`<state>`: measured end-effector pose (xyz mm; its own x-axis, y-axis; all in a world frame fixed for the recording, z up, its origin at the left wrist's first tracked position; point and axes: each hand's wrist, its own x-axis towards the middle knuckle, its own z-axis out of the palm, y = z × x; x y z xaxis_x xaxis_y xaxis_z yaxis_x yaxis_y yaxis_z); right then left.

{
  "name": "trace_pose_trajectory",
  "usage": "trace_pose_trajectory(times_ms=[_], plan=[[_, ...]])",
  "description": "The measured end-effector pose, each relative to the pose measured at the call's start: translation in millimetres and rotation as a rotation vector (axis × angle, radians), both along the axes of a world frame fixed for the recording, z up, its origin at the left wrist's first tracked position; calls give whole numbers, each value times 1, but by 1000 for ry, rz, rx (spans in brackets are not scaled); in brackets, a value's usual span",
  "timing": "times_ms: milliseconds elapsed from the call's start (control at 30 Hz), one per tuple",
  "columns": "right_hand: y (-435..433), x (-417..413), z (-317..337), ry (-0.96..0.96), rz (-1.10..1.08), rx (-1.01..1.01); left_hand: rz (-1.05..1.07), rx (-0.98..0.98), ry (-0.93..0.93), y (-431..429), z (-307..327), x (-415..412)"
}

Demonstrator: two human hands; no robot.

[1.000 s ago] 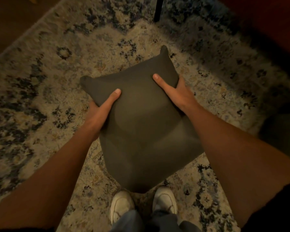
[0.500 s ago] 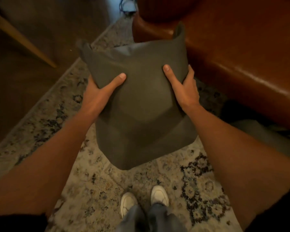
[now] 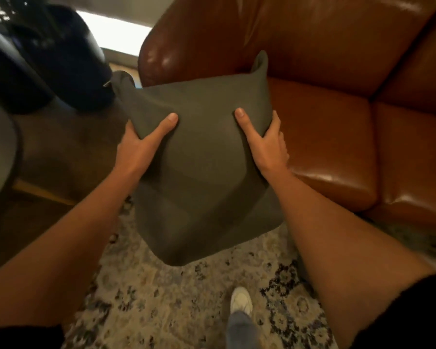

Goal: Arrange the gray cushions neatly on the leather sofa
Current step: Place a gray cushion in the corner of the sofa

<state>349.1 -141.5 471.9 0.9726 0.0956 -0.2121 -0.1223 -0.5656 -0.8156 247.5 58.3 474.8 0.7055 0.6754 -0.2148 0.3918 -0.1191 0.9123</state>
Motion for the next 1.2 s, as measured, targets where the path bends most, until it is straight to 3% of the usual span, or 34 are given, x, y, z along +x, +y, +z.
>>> trace_pose_trajectory(times_ms=[633,1200], plan=[[-68,231,66,-81,-222,-24,-188,0,-100,-51,56,272],[-38,448,11,-73,-406,69,-385,40,-106,-15,17,528]])
